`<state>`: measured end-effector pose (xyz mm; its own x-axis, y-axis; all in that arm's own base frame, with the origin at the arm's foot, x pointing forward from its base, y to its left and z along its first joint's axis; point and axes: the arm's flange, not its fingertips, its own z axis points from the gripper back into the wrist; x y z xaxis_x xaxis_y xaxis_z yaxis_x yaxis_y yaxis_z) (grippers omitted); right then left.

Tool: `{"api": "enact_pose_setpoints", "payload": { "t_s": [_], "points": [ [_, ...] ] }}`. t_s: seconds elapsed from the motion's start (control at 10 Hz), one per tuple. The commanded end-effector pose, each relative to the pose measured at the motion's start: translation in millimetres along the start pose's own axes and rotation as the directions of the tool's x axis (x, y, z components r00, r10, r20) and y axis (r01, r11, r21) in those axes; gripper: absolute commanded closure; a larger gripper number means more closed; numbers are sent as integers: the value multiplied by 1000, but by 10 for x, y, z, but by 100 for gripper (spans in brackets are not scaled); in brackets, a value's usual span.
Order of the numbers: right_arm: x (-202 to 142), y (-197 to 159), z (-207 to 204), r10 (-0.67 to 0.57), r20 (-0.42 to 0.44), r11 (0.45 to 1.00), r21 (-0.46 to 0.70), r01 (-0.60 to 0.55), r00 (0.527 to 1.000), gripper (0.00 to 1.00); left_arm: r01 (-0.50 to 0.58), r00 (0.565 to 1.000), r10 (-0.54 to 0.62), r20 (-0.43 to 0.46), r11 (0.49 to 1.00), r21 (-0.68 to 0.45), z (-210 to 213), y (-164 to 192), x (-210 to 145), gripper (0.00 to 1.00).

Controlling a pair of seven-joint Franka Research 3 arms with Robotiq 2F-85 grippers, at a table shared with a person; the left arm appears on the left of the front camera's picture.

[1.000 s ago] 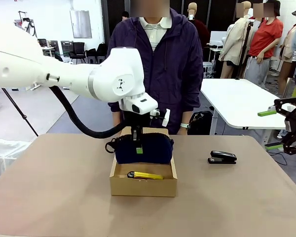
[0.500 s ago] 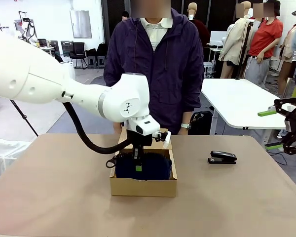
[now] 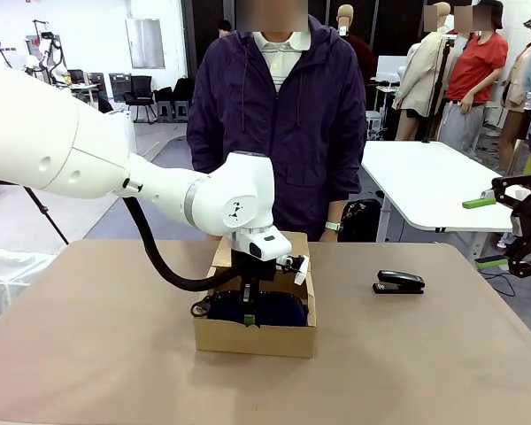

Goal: Pack the items into the box.
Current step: Pick up the item specified by the human and place it in the Mailer Box.

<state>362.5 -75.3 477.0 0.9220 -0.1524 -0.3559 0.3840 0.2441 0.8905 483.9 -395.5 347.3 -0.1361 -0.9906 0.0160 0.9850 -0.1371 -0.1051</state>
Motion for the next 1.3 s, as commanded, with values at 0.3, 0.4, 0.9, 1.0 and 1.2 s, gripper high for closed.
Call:
{"api": "enact_pose_setpoints", "payload": {
  "t_s": [0.3,0.4,0.9,1.0,1.2],
  "points": [
    [-10,37,24,-1,-5,1000,-5,1,1000,0,-8,1000,8,10,1000,28,115,-57,-36,0],
    [-10,37,24,-1,-5,1000,-5,1,1000,0,-13,1000,12,27,999,41,179,-63,-48,0],
    [-10,37,24,-1,-5,1000,-5,1,1000,0,-124,983,105,152,984,127,892,-233,-327,0],
    [-10,37,24,-1,-5,1000,-5,1,1000,0,-247,956,224,192,963,105,1229,-291,-576,0],
    [-10,37,24,-1,-5,1000,-5,1,1000,0,-419,821,437,368,898,-131,1926,-457,-1418,0]
  ]
}}
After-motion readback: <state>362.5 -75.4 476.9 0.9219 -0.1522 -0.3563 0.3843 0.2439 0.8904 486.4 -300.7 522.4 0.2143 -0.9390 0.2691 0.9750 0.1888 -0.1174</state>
